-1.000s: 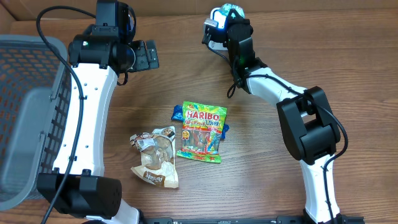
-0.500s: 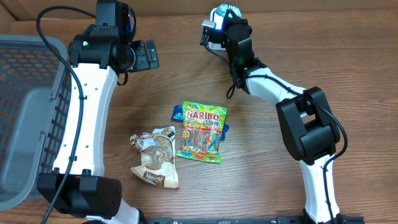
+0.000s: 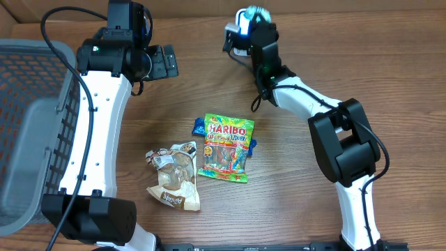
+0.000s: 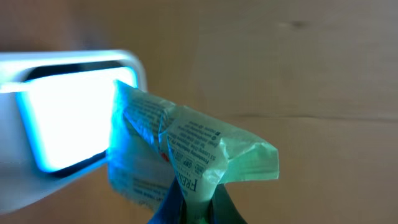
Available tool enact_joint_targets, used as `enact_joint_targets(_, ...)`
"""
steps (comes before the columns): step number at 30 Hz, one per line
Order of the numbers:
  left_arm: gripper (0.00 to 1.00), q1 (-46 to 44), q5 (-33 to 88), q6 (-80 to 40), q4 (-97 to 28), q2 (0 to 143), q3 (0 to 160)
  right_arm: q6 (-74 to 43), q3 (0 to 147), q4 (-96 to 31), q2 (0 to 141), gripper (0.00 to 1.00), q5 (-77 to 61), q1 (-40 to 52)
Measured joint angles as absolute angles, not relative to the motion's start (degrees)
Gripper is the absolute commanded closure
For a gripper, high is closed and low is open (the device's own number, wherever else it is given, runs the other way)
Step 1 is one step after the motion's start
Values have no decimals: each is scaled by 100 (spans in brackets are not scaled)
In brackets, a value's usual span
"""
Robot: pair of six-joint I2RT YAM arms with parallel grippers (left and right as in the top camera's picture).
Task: Scan the item barcode
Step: 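Move the packet right and drop it on the table's right side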
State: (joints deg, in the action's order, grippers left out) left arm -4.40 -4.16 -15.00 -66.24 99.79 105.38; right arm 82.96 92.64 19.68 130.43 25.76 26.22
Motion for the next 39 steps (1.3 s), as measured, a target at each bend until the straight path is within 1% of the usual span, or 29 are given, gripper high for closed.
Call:
enact_joint_targets(3,0,-440,-416,-1500,-6622,9979,10538,8071,9258,1181,12825,96,2759,2722)
enact_joint_targets(6,0,-440,-416,-1500,-6624,9979,10538,7662,9242,209,12287,96,2849,2829)
enact_joint_targets(12,0,-440,-416,-1500,-6624,9979,10538,6410,9247,-1730,10613,96,2375,3210)
enact_joint_targets(15,0,-440,-416,-1500,-6624,9979,10538,5452,9266,-2646,9810,96,1758,3323)
enact_joint_targets(18,0,-440,-416,-1500,-6626,9979,10538,4062,9286,-3579,9260,96,952,3144)
enact_joint_targets(20,0,-440,-416,-1500,-6624,9979,10538,2971,9295,-4174,9061,96,447,2891)
enact_joint_targets(23,0,-440,-416,-1500,-6624,9979,10538,1721,9295,-4805,9028,96,27,2447)
enact_joint_targets(27,0,-440,-416,-1500,-6624,9979,10538,412,9150,-5068,9118,96,-248,1662)
enact_joint_targets(29,0,-440,-416,-1500,-6624,9979,10538,-189,9002,-5140,9194,96,-311,1083)
enact_joint_targets(30,0,-440,-419,-1500,-6624,9979,10538,-462,8919,-5188,9264,94,-336,755)
enact_joint_targets(34,0,-440,-416,-1500,-6624,9979,10538,-1061,8597,-5264,9712,96,-580,-362)
enact_joint_targets(39,0,-440,-416,-1500,-6624,9979,10538,-1262,8318,-5308,10521,96,-906,-1288)
